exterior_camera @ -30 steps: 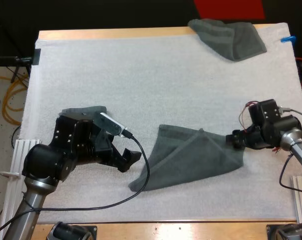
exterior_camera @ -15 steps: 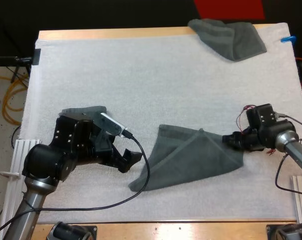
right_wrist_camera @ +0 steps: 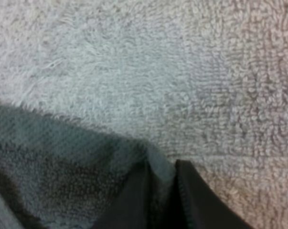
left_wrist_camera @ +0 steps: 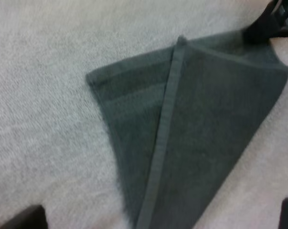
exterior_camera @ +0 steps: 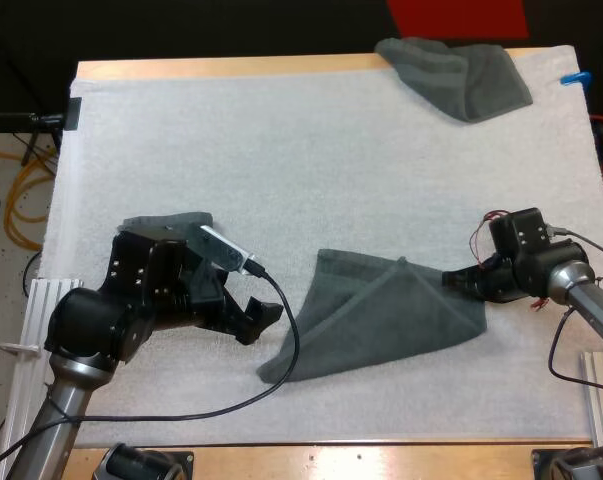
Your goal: Pick towel from pile fold and stack
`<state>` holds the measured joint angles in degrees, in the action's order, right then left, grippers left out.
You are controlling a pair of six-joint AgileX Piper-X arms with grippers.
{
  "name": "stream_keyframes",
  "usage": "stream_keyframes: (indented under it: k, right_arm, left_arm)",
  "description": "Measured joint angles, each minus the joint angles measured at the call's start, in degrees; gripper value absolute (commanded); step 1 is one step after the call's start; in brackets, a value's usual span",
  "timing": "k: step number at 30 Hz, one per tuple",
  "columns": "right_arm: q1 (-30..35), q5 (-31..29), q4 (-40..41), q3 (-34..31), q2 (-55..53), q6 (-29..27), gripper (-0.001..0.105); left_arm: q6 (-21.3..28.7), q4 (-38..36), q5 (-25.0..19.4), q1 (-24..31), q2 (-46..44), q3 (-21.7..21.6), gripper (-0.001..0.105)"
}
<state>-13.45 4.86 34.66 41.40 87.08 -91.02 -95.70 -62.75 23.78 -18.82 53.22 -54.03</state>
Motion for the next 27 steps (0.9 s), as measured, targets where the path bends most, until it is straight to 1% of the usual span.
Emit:
stream_keyframes:
  k: [4,7,10,14,16,20,24,27]
  right_arm:
    - [0.0,0.0,0.0,0.0,-0.6,-0.9,0.000]
    - [0.0,0.0,0.0,0.0,-1.6,-1.3,0.000]
    - [0.0,0.0,0.1,0.0,-2.2,-1.7,0.000]
    - [0.0,0.0,0.1,0.0,-2.2,-2.9,0.000]
    - [0.0,0.0,0.1,0.0,-2.2,-2.9,0.000]
    - [0.0,0.0,0.1,0.0,-2.2,-3.1,0.000]
    - [0.0,0.0,0.1,0.0,-2.2,-3.2,0.000]
    - [0.0,0.0,0.1,0.0,-2.2,-3.2,0.000]
  left_arm:
    - [0.0,2.0,-1.8,-2.1,3.4,0.0,0.091]
    - [-0.1,5.5,-2.3,-4.8,7.8,0.0,0.091]
    - [-0.3,8.6,-6.4,-8.4,14.6,-1.1,0.089]
    - [-0.3,9.6,-12.1,-10.6,24.1,-5.7,0.075]
    - [-0.3,10.1,-14.0,-11.1,28.2,-8.6,0.071]
    - [-0.2,10.4,-14.8,-11.2,36.7,-15.3,0.071]
    - [0.6,10.5,-15.1,-11.3,44.2,-20.9,0.071]
    - [1.8,10.3,-16.8,-11.8,48.7,-24.0,0.071]
